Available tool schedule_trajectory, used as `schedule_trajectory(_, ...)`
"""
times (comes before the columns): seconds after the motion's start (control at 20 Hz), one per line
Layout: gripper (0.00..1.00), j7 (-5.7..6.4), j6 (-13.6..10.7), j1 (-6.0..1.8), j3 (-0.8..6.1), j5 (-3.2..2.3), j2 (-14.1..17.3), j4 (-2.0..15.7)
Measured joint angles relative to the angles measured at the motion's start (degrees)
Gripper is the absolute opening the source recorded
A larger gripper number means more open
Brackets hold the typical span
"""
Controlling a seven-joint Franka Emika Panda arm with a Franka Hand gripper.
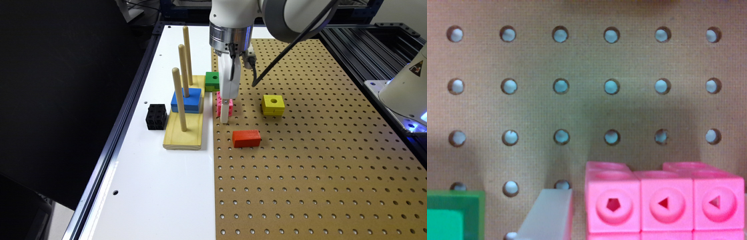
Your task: Pick up pink block.
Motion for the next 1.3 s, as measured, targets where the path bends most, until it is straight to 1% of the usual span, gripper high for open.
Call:
schedule_trajectory(0.1,1.0,0.0,0.0,0.0,0.0,0.0,0.0,0.0)
schedule_trajectory(0.15,0.0,-0.01,0.0,-0.03,-0.01,0.0,-0.03,-0.02)
schedule_trajectory(0.75,0.0,-0.01,-0.02,-0.07,-0.01,0.0,-0.05,-0.03)
schedule_trajectory(0.95,0.0,-0.01,-0.29,-0.09,-0.1,0.0,-0.66,-0.05)
schedule_trajectory(1.3,0.0,-0.01,-2.39,-0.1,-0.12,0.0,-2.88,-0.09)
